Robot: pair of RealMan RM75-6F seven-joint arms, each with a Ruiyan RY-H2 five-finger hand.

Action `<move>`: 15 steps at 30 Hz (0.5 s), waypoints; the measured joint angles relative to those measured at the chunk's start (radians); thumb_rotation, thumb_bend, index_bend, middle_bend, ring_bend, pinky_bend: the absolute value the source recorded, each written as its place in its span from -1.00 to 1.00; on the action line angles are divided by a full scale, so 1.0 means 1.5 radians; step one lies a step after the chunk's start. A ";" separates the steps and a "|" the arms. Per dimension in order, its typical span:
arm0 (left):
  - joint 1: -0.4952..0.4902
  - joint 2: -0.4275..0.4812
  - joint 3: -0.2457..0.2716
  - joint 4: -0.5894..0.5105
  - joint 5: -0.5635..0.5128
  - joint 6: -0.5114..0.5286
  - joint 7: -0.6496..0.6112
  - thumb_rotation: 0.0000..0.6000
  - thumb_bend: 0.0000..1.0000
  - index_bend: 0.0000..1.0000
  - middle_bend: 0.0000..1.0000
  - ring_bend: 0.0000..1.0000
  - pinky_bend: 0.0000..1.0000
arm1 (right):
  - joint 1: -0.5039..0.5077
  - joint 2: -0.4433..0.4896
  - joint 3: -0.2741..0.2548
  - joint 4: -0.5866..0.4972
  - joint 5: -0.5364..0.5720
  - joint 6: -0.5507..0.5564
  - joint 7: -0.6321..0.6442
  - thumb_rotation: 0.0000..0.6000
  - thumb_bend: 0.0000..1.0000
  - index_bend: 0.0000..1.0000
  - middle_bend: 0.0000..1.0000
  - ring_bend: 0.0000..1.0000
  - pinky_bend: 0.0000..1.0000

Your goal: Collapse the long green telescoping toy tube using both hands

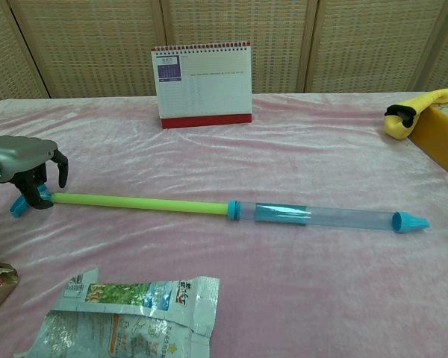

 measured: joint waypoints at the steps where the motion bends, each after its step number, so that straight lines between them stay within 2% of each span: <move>1: -0.002 -0.002 0.001 0.004 -0.002 -0.002 0.000 1.00 -0.33 -0.13 0.88 0.68 0.59 | 0.000 0.000 0.000 0.000 0.000 0.000 0.003 1.00 -0.65 -1.00 -1.00 -1.00 -1.00; 11: -0.015 -0.018 0.017 0.025 -0.028 -0.012 0.012 1.00 -0.19 0.01 0.88 0.68 0.59 | 0.000 0.002 -0.001 -0.001 -0.007 0.007 0.022 1.00 -0.65 -1.00 -1.00 -1.00 -1.00; 15: -0.016 -0.018 0.020 0.024 -0.031 -0.009 0.013 1.00 0.00 0.33 0.88 0.68 0.59 | 0.000 0.003 -0.002 -0.002 -0.008 0.008 0.023 1.00 -0.65 -1.00 -1.00 -1.00 -1.00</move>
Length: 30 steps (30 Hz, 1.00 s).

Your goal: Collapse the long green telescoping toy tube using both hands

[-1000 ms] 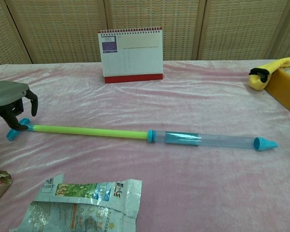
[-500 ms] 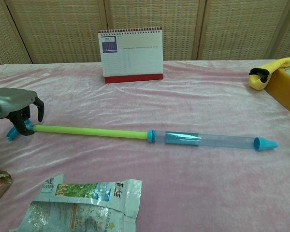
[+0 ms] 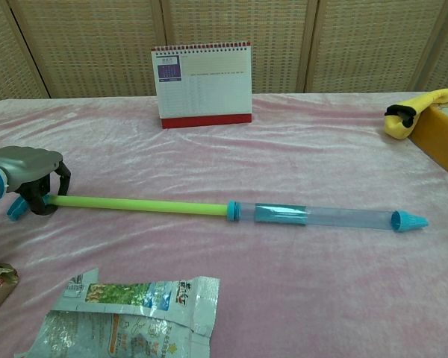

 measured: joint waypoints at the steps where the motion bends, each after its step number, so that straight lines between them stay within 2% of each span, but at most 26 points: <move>1: 0.000 0.000 0.000 -0.001 0.000 0.001 -0.001 1.00 0.06 0.42 0.88 0.68 0.59 | 0.000 0.000 0.000 0.000 0.000 0.000 0.000 1.00 -0.65 -1.00 -1.00 -1.00 -1.00; 4: 0.002 0.004 -0.002 -0.008 0.007 0.009 -0.011 1.00 0.17 0.58 0.88 0.68 0.59 | 0.000 0.000 -0.001 -0.001 -0.002 0.001 -0.001 1.00 -0.65 -1.00 -1.00 -1.00 -1.00; 7: 0.005 0.014 -0.006 -0.026 0.020 0.021 -0.028 1.00 0.26 0.66 0.88 0.69 0.60 | 0.000 0.000 -0.002 -0.001 -0.003 0.000 -0.003 1.00 -0.65 -1.00 -1.00 -1.00 -1.00; 17: 0.020 0.109 -0.047 -0.180 0.007 0.072 -0.062 1.00 0.31 0.71 0.91 0.72 0.63 | -0.001 0.002 -0.011 -0.023 -0.019 0.004 -0.021 1.00 -0.65 -0.96 -1.00 -1.00 -1.00; 19: 0.020 0.127 -0.054 -0.204 0.001 0.082 -0.063 1.00 0.32 0.72 0.92 0.72 0.63 | -0.002 0.002 -0.010 -0.028 -0.020 0.009 -0.022 1.00 -0.64 -0.90 -1.00 -1.00 -0.93; 21: 0.021 0.142 -0.061 -0.227 -0.003 0.093 -0.066 1.00 0.34 0.72 0.92 0.73 0.63 | -0.003 0.001 -0.004 -0.034 -0.019 0.017 -0.027 1.00 -0.63 -0.81 -0.96 -1.00 -0.78; 22: 0.021 0.148 -0.064 -0.236 -0.005 0.097 -0.067 1.00 0.34 0.73 0.92 0.73 0.63 | -0.004 0.001 -0.001 -0.038 -0.018 0.019 -0.032 1.00 -0.62 -0.76 -0.89 -0.96 -0.68; 24: 0.021 0.159 -0.068 -0.256 -0.007 0.107 -0.070 1.00 0.34 0.73 0.92 0.73 0.64 | -0.004 0.002 0.006 -0.052 -0.015 0.024 -0.044 1.00 -0.59 -0.68 -0.65 -0.75 -0.50; 26: 0.021 0.167 -0.073 -0.275 -0.009 0.116 -0.073 1.00 0.35 0.73 0.92 0.73 0.64 | -0.003 0.004 0.015 -0.071 -0.011 0.028 -0.059 1.00 -0.55 -0.59 -0.25 -0.31 -0.29; 29: 0.022 0.178 -0.077 -0.300 -0.009 0.127 -0.081 1.00 0.35 0.73 0.92 0.73 0.64 | -0.001 0.007 0.029 -0.104 -0.001 0.031 -0.086 1.00 -0.49 -0.46 0.24 0.18 -0.07; 30: 0.022 0.182 -0.078 -0.308 -0.008 0.131 -0.083 1.00 0.35 0.73 0.92 0.73 0.64 | 0.000 0.008 0.033 -0.116 0.003 0.030 -0.098 1.00 -0.48 -0.43 0.33 0.27 -0.04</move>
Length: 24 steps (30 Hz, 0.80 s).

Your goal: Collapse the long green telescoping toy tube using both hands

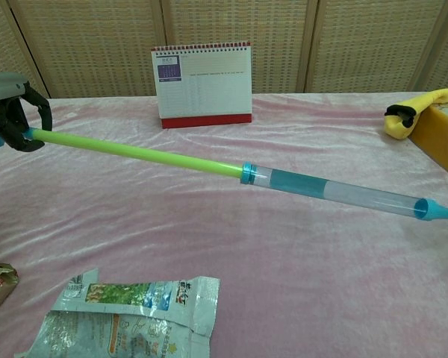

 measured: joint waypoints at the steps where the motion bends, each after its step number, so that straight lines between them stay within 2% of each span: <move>1: 0.000 0.003 -0.001 -0.007 0.001 0.004 -0.002 1.00 0.35 0.73 0.92 0.73 0.64 | 0.001 0.001 0.004 -0.012 0.005 -0.001 -0.012 1.00 -0.46 -0.39 0.43 0.37 -0.01; 5: 0.003 0.014 -0.002 -0.027 0.009 0.016 -0.012 1.00 0.35 0.73 0.92 0.73 0.64 | 0.005 0.003 0.018 -0.058 0.036 -0.014 -0.060 1.00 -0.41 -0.28 0.66 0.59 0.06; 10: 0.008 0.033 -0.003 -0.056 0.018 0.030 -0.023 1.00 0.36 0.73 0.92 0.73 0.64 | 0.011 -0.001 0.031 -0.103 0.088 -0.039 -0.124 1.00 -0.34 -0.25 0.79 0.72 0.08; 16: 0.008 0.053 -0.005 -0.075 0.015 0.040 -0.027 1.00 0.36 0.73 0.92 0.73 0.64 | 0.014 -0.009 0.037 -0.148 0.125 -0.053 -0.186 1.00 -0.28 -0.24 0.83 0.76 0.08; 24: 0.004 0.064 -0.008 -0.091 0.002 0.048 -0.028 1.00 0.36 0.73 0.92 0.73 0.64 | 0.009 -0.017 0.022 -0.184 0.134 -0.055 -0.231 1.00 -0.27 -0.25 0.84 0.76 0.09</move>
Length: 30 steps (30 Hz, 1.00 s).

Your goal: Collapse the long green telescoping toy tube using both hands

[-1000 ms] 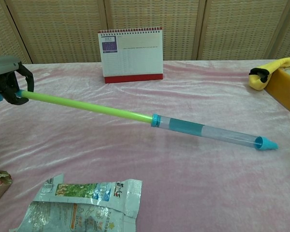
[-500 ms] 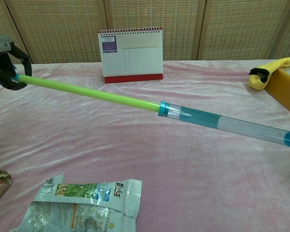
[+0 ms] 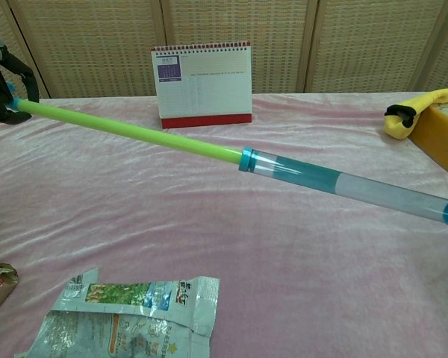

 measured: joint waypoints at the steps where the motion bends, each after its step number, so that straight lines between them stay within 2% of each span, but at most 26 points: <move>1: -0.001 0.000 0.000 0.000 -0.002 0.001 0.001 1.00 0.36 0.73 0.92 0.73 0.64 | -0.001 0.000 -0.002 -0.003 0.000 0.000 -0.005 1.00 -0.27 -0.25 0.84 0.76 0.09; 6: -0.008 -0.008 -0.001 0.002 -0.019 0.011 0.008 1.00 0.36 0.73 0.92 0.73 0.64 | -0.006 -0.004 -0.010 -0.016 0.011 0.000 -0.025 1.00 -0.27 -0.25 0.83 0.76 0.09; 14: -0.015 -0.013 0.004 -0.010 -0.018 0.024 0.015 1.00 0.37 0.73 0.92 0.73 0.66 | 0.005 -0.019 0.004 -0.002 0.056 -0.020 -0.048 1.00 -0.13 -0.25 0.85 0.79 0.09; 21: -0.020 -0.024 0.004 -0.008 -0.023 0.037 0.017 1.00 0.37 0.73 0.92 0.73 0.67 | 0.012 -0.032 0.005 0.008 0.090 -0.039 -0.059 1.00 -0.09 -0.25 0.86 0.79 0.09; 30: -0.022 -0.030 0.001 -0.005 -0.030 0.047 0.014 1.00 0.37 0.73 0.92 0.73 0.67 | 0.012 -0.039 -0.007 -0.003 0.081 -0.031 -0.072 1.00 -0.09 -0.25 0.86 0.79 0.09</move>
